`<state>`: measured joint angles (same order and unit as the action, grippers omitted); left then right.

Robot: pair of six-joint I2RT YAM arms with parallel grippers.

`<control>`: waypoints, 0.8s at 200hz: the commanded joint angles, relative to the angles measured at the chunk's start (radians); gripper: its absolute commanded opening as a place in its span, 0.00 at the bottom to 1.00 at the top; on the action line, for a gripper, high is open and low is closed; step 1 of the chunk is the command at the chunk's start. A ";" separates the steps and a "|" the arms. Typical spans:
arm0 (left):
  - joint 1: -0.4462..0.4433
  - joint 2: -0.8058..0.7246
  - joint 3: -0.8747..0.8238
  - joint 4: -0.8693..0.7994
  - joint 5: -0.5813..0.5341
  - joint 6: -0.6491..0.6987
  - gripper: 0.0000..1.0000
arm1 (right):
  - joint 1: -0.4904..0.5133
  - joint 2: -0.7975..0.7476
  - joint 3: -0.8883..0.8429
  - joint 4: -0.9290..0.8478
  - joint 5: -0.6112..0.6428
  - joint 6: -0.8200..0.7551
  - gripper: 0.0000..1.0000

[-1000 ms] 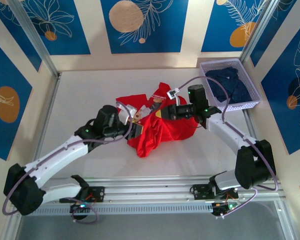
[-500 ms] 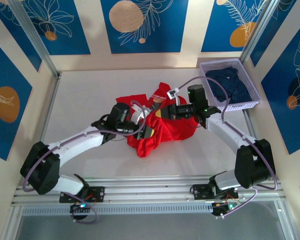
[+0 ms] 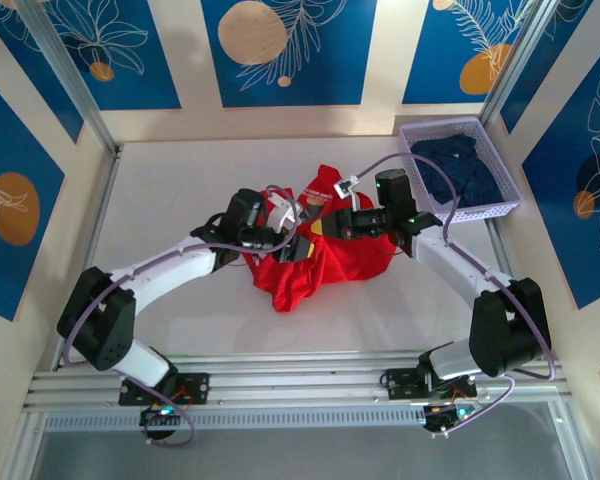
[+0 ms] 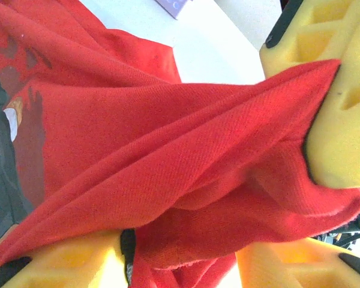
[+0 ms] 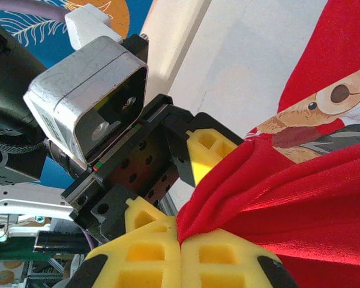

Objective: Fold the inside-out t-shirt

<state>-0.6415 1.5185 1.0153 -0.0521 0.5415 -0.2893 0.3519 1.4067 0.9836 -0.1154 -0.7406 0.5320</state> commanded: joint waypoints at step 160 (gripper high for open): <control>0.006 -0.225 0.148 -0.311 -0.023 -0.130 0.00 | 0.175 -0.098 0.162 -0.348 0.833 -0.241 0.34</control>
<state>-0.6369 1.3273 1.0973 -0.2192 0.5838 -0.3866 0.5453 1.3872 1.1389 -0.3695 -0.1322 0.3401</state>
